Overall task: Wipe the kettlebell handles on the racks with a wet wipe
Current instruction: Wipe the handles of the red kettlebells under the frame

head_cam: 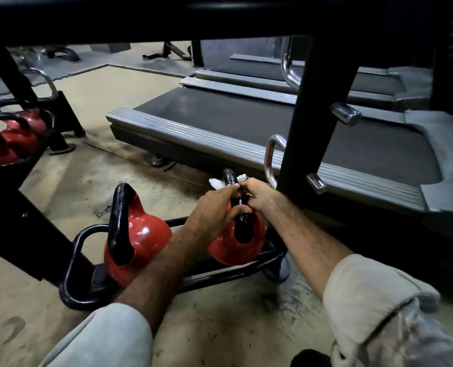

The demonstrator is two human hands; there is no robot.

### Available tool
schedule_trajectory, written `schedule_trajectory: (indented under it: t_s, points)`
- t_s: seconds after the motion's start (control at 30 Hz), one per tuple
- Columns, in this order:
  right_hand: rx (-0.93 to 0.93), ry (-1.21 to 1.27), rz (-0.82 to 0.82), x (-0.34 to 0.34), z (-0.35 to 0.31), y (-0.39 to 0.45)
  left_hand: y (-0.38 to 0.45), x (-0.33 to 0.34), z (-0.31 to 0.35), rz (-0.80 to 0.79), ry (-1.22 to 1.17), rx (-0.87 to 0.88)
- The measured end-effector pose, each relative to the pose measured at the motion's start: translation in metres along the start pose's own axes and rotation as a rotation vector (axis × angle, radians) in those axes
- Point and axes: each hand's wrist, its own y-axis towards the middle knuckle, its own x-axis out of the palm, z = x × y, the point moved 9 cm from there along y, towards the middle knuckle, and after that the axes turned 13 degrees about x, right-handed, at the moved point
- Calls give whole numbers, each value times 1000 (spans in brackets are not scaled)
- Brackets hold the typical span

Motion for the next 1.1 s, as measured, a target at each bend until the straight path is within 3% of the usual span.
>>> schedule_trajectory:
  t_s: [0.37,0.6,0.7,0.8,0.87,1.0,1.1]
  points:
    - [-24,160,-157,-7,11,-13,-3,2,-2,8,-6,4]
    - [-86,227,-100,3,3,-8,-4,3,-4,30,-48,4]
    - [-92,229,-158,1,17,-19,-4,4,-7,20,-50,-14]
    - [-91,239,-244,-10,36,-27,-4,2,-13,71,-133,-49]
    - [-151,203,-217,-13,34,-30,-3,-1,-22,125,-244,-104]
    - [-234,212,-178,-4,12,-29,17,-18,-33,209,-146,-100]
    - [-247,152,-157,-12,25,-36,37,-4,-39,44,-40,-140]
